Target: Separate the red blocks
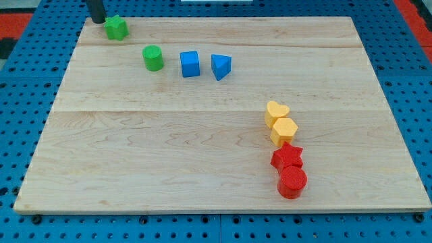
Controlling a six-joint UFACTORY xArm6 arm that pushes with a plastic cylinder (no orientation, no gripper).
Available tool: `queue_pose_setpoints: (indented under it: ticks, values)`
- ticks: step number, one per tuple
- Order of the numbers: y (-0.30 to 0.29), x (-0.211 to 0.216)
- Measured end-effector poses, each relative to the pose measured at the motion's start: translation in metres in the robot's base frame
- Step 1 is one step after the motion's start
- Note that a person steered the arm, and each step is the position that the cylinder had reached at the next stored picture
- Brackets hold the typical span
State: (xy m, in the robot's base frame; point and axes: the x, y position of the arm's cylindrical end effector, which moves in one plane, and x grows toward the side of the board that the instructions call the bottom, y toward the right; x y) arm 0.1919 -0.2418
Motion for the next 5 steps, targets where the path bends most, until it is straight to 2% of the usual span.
queue_pose_setpoints:
  ticks: [2, 3, 4, 5]
  values:
    - [0.016, 0.024]
    - [-0.025, 0.033]
    - [-0.005, 0.117]
    - [0.104, 0.197]
